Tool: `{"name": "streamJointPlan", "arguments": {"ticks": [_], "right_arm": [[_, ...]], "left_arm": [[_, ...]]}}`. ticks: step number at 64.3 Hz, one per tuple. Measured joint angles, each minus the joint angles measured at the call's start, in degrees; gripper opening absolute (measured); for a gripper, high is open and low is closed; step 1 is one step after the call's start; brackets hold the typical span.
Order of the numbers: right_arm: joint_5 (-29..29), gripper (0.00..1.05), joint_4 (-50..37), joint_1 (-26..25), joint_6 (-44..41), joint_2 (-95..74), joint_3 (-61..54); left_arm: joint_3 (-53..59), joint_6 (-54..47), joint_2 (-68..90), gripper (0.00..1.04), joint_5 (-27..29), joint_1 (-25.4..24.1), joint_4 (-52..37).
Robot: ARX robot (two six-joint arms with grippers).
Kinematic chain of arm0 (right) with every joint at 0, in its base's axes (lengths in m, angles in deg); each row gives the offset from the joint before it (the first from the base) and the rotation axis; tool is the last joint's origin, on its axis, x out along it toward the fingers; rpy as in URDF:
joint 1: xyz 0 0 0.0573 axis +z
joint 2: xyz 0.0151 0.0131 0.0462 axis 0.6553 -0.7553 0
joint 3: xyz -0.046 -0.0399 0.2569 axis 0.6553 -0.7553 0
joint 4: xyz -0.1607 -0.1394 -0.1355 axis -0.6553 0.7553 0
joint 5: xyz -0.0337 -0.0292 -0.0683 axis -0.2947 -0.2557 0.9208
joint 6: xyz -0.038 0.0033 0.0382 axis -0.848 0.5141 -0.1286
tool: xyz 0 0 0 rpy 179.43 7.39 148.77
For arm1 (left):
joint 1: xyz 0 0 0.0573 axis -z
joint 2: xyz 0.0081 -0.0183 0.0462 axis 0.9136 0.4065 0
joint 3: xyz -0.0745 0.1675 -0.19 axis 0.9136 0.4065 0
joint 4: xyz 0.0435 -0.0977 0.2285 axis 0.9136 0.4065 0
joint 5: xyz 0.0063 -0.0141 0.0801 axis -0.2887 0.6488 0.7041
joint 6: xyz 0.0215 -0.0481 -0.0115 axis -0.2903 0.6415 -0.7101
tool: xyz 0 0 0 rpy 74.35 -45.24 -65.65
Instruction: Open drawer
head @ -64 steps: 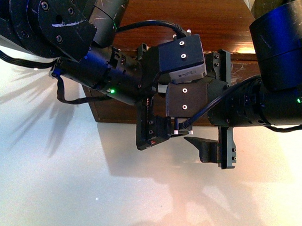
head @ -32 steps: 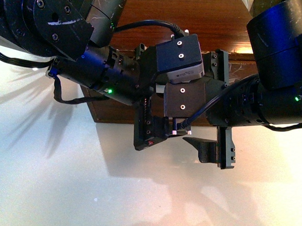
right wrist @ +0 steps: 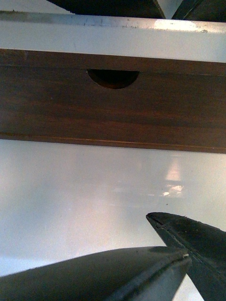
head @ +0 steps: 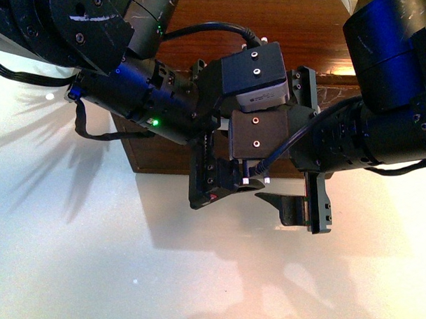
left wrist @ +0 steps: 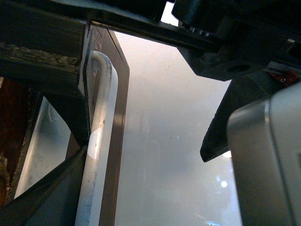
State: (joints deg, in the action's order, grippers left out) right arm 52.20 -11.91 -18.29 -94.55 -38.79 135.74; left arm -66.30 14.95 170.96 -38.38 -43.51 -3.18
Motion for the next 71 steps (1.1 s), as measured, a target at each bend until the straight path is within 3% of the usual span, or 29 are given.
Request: {"name": "streamJointPlan", "arguments": {"ticks": [71], "right_arm": [[1.4, 0.96, -2.5, 0.9, 1.1, 0.8, -3.0]], "left_arm": [[2.4, -0.3, -0.8, 0.96, -0.7, -0.3, -2.1]]}}
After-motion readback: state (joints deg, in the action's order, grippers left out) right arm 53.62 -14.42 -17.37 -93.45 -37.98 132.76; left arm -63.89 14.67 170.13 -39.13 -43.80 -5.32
